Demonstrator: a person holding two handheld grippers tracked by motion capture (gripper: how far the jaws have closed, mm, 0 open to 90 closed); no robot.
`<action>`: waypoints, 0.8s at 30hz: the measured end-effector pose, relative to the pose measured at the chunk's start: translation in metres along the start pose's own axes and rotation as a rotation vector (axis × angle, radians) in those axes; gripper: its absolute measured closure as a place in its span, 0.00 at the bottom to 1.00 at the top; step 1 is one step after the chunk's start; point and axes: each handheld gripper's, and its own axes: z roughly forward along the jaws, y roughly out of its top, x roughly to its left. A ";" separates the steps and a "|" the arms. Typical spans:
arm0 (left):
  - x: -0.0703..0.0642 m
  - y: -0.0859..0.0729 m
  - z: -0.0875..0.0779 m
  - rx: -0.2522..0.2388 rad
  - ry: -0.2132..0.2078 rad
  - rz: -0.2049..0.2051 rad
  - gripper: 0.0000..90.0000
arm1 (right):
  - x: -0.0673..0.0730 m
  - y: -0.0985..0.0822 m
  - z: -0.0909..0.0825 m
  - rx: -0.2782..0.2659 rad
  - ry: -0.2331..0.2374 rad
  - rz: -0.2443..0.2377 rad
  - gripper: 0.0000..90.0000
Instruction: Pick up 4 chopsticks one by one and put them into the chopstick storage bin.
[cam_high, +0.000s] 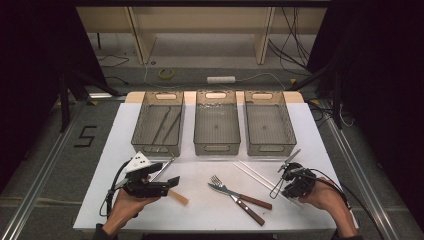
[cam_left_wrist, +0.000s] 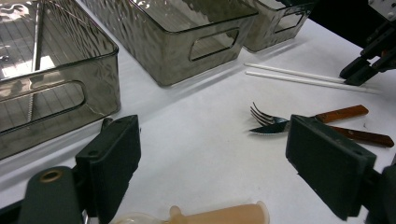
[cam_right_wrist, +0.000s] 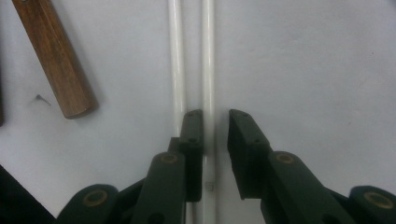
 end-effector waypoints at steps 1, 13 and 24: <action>0.000 0.000 0.000 0.002 -0.001 0.002 0.20 | 0.000 0.000 0.000 0.001 -0.001 -0.004 0.86; 0.000 -0.001 -0.002 0.000 -0.001 0.006 0.20 | 0.001 0.002 0.001 0.016 0.002 -0.006 0.93; -0.001 0.000 -0.001 0.001 -0.002 0.009 0.20 | 0.002 0.001 -0.005 -0.009 -0.004 -0.054 0.94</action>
